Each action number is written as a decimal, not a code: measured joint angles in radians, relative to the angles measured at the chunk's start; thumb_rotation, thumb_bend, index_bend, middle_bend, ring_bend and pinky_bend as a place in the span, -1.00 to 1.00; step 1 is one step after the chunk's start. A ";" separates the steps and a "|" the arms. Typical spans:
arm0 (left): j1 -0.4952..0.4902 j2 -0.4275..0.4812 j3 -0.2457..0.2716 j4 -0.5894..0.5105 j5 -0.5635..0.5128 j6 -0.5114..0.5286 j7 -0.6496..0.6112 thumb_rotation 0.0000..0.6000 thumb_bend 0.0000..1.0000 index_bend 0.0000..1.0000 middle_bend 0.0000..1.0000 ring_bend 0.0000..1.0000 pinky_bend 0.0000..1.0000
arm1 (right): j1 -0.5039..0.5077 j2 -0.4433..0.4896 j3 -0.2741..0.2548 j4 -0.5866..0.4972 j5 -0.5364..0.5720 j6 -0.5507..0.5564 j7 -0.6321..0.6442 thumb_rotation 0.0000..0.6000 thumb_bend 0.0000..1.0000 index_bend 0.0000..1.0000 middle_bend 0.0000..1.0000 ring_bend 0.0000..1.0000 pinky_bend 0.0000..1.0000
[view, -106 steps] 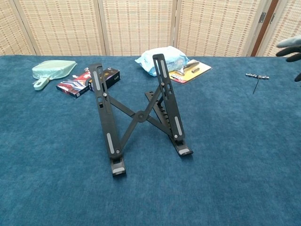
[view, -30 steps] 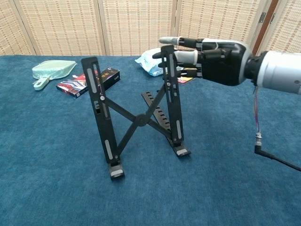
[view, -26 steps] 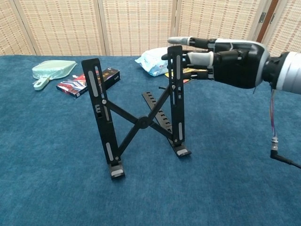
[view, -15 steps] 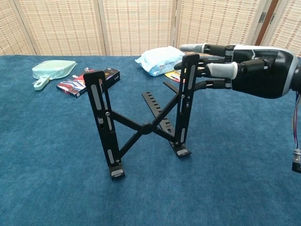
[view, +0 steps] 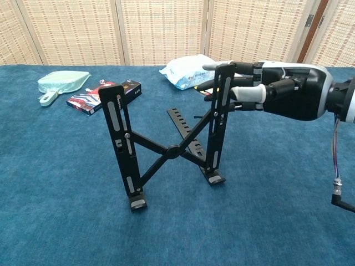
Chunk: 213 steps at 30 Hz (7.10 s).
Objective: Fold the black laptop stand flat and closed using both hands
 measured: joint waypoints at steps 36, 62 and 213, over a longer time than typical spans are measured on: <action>-0.030 -0.012 0.000 0.032 0.005 -0.046 -0.050 1.00 -0.57 -0.84 -0.72 -0.77 -0.98 | 0.019 -0.029 -0.079 0.033 -0.001 -0.047 0.108 1.00 -0.86 -0.91 -0.60 -0.65 -0.46; -0.277 -0.124 0.072 0.212 0.240 -0.316 -0.225 1.00 -0.57 -0.85 -0.74 -0.77 -0.98 | -0.027 0.180 0.019 -0.148 0.087 0.044 -0.033 1.00 -0.86 -0.94 -0.62 -0.67 -0.46; -0.468 -0.199 -0.073 0.241 -0.087 -0.484 -0.056 1.00 -0.57 -0.90 -0.85 -0.82 -1.00 | -0.046 0.037 0.078 -0.164 0.208 0.077 -1.683 1.00 -1.00 -1.00 -0.96 -1.00 -0.79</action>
